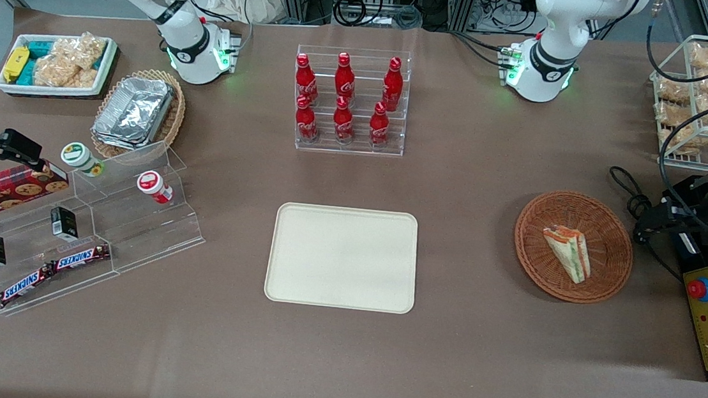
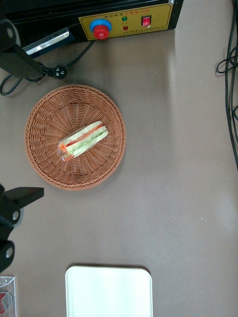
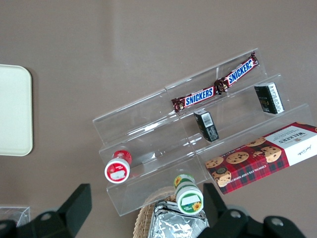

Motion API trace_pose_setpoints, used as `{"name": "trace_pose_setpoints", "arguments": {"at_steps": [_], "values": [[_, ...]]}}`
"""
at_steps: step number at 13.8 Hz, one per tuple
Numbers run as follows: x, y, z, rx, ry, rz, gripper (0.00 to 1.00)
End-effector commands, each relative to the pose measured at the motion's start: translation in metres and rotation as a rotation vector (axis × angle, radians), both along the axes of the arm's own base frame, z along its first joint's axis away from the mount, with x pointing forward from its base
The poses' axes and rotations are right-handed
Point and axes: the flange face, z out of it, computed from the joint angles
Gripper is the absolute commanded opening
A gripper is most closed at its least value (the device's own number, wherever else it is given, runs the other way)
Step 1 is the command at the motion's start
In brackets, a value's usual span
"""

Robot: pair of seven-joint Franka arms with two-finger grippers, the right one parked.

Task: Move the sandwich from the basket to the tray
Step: 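Move the left gripper down toward the sandwich in the wicker basket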

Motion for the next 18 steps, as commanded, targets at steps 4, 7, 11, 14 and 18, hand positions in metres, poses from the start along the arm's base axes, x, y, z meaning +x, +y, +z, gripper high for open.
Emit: {"name": "trace_pose_setpoints", "arguments": {"at_steps": [4,7,11,14,18], "values": [[0.004,-0.001,-0.015,0.002,0.038,0.007,0.99],[0.000,0.012,-0.044,0.021,0.099,0.016,0.99],[-0.031,0.043,-0.130,0.047,0.134,0.112,0.99],[-0.049,0.047,-0.196,0.029,0.191,0.215,0.99],[-0.036,0.045,-0.251,-0.012,0.118,0.462,0.99]]}}
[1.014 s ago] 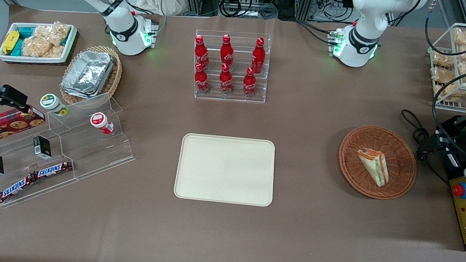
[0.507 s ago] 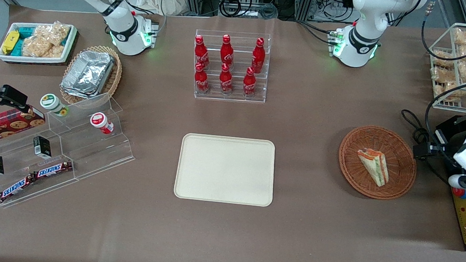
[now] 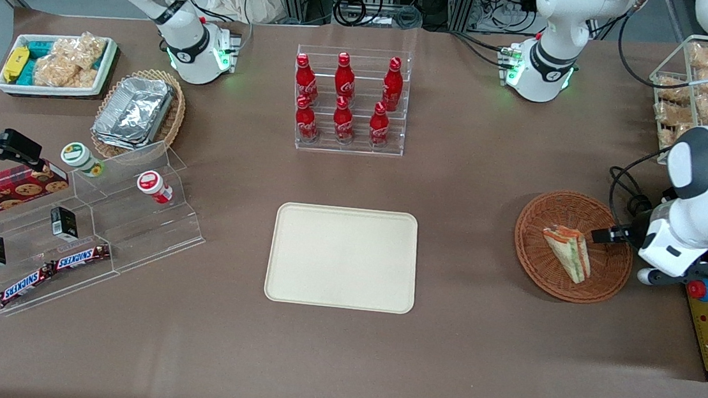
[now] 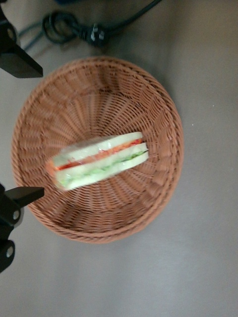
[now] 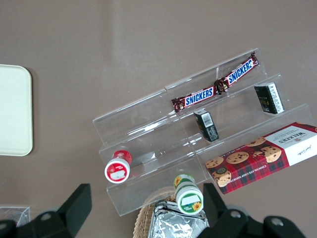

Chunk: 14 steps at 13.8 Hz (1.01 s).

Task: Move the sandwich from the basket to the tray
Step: 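Close the left gripper on the wrapped sandwich standing in the basket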

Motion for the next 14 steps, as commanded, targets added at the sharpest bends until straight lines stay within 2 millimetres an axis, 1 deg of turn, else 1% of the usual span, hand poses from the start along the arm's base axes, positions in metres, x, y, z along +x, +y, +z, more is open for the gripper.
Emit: {"name": "trace_pose_setpoints", "arguments": {"at_steps": [1,4,9,10,11,12,14], "values": [[0.005,-0.004,-0.024,-0.015,-0.037,0.140,0.99],[-0.002,-0.004,-0.062,-0.018,-0.013,0.160,0.99],[-0.007,-0.005,-0.100,-0.022,-0.015,0.186,0.97],[-0.011,-0.006,-0.106,-0.023,-0.018,0.185,0.92],[-0.013,-0.006,-0.111,-0.024,-0.026,0.185,0.84],[-0.014,-0.006,-0.117,-0.025,-0.018,0.184,0.72],[-0.012,-0.008,-0.113,-0.024,-0.020,0.179,0.42]]}}
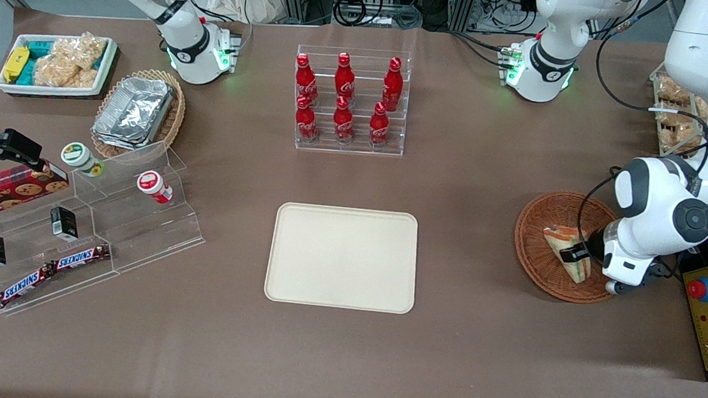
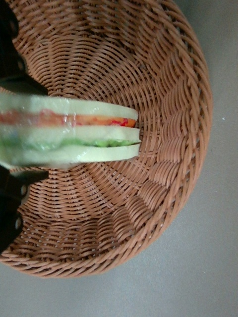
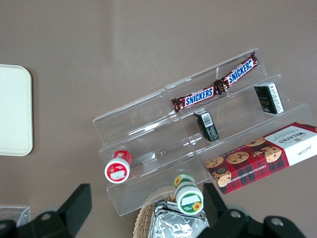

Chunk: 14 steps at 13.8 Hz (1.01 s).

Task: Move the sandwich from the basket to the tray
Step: 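Close the left gripper on the wrapped sandwich standing in the basket, then lift the sandwich up out of the basket with the left gripper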

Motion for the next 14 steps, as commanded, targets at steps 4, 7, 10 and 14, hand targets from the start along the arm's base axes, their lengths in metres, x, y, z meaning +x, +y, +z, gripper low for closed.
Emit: {"name": "trace_pose_setpoints", "arguments": {"at_steps": [4,7,10,14], "values": [[0.010,-0.011,0.040,0.001,-0.001,-0.014,0.00],[0.031,-0.026,0.130,0.002,0.053,-0.063,0.00],[0.052,-0.045,0.233,-0.006,0.049,-0.102,0.00],[0.059,-0.078,0.297,-0.028,-0.044,-0.251,0.00]]}}
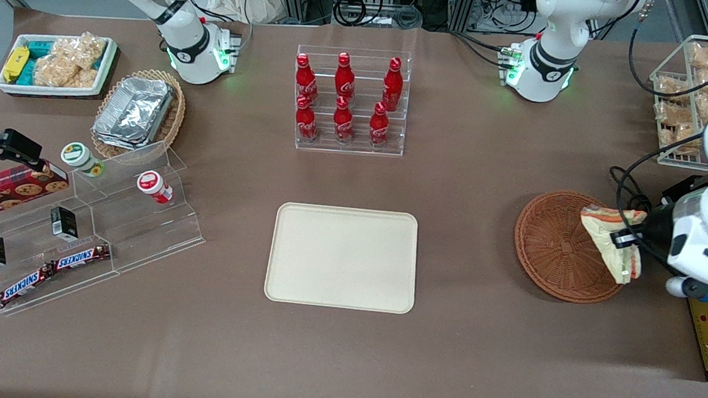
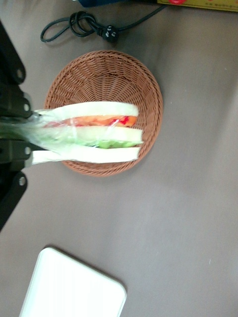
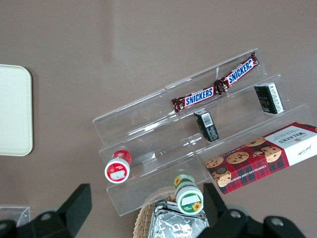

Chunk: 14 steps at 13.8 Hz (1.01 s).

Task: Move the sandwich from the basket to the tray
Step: 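Lift the sandwich up out of the basket with the left gripper, then carry the sandwich over to the cream tray and lower it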

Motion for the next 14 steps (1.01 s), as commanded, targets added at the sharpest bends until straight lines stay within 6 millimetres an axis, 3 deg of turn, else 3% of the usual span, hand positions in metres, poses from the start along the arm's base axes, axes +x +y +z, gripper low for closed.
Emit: {"name": "trace_pose_setpoints", "arguments": {"at_steps": [1,2,4,7,9,14], "values": [[0.007,-0.039,0.004,-0.022,-0.013,-0.122,0.00],[0.007,-0.064,-0.005,-0.027,-0.015,-0.167,0.00],[0.007,-0.134,-0.032,-0.040,-0.040,-0.269,0.00],[0.005,-0.222,-0.091,-0.019,-0.043,-0.337,0.00],[0.005,-0.271,-0.137,-0.006,-0.053,-0.341,0.00],[-0.014,-0.350,-0.220,-0.032,-0.081,-0.446,0.00]]}}
